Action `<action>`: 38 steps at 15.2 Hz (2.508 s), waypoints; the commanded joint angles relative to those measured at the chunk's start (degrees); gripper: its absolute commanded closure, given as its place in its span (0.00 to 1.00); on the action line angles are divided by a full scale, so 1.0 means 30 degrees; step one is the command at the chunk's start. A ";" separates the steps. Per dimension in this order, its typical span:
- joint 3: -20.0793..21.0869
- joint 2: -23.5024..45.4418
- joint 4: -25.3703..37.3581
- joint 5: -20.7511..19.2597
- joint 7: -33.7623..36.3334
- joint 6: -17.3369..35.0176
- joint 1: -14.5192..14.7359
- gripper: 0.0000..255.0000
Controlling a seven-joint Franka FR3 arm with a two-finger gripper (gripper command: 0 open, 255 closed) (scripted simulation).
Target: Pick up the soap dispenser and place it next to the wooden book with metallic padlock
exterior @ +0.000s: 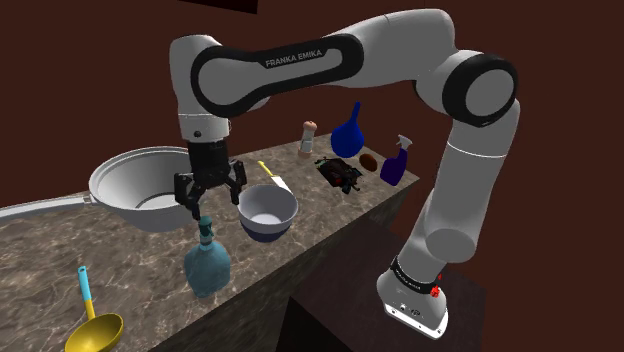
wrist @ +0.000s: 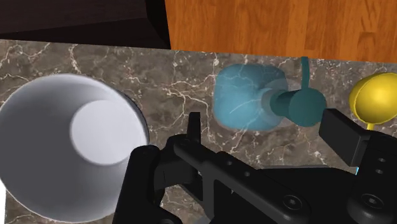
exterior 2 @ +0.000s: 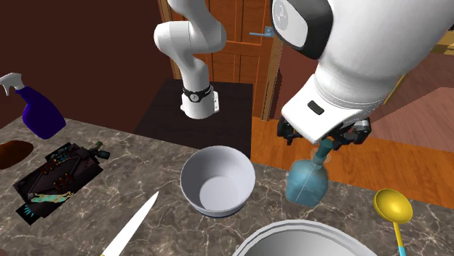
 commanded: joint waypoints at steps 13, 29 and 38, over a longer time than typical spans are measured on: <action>0.0224 0.2315 0.0396 -0.0613 0.1269 0.1727 0.0961 0.00; 0.0249 0.2126 0.0673 -0.0555 0.1319 0.1278 0.0932 1.00; 0.0335 0.1486 0.2177 -0.0363 0.1603 -0.0794 0.0840 1.00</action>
